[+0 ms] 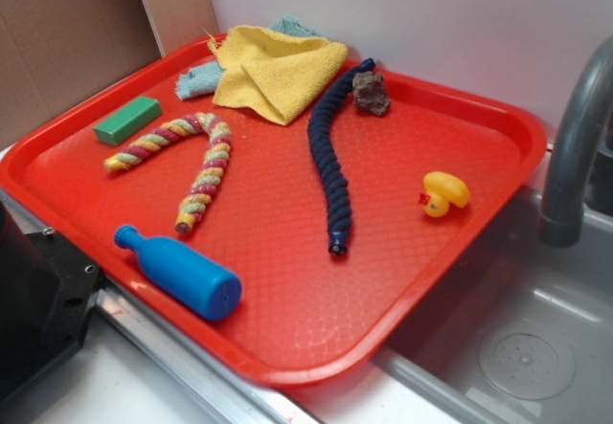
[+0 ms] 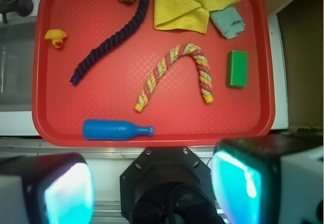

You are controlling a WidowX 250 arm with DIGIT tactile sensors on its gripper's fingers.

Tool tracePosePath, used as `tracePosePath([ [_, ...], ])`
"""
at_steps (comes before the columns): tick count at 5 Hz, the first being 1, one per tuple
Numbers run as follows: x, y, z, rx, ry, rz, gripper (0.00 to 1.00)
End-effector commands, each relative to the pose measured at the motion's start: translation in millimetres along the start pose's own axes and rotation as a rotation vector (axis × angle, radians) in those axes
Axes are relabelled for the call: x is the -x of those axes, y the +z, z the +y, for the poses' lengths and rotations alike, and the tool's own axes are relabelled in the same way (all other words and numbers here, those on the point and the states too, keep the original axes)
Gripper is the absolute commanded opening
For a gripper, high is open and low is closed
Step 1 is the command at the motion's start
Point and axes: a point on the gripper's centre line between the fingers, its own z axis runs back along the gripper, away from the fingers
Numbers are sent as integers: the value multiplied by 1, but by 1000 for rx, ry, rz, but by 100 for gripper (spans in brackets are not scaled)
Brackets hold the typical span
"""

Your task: Grab the blue bottle.

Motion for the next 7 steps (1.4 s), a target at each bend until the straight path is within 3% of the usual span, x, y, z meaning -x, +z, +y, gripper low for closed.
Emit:
tracePosePath([
  [1,0,0,0,0,0,0,100],
  [2,-9,-51,-15,-26,-252,74,100],
  [3,-19,-104,-35,-60,-504,97,100],
  [5,-7,-179,-59,96,-947,-70,100],
  [7,-3,-195,-69,122,-982,-19,100],
])
